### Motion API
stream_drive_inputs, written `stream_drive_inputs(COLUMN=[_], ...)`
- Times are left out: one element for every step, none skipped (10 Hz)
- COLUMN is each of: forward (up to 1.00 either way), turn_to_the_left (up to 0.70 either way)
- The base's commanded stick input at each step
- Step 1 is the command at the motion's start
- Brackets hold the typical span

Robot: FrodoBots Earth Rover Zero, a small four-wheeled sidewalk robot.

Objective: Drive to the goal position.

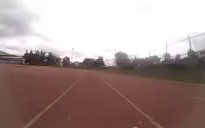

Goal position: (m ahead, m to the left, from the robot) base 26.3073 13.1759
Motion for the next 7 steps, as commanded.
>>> stream_drive_inputs(forward=[0.7,0.7,0.7,0.7,0.7,0.7,0.7], turn_to_the_left=[0.0,0.0,0.0,0.0,0.0,0.0,0.0])
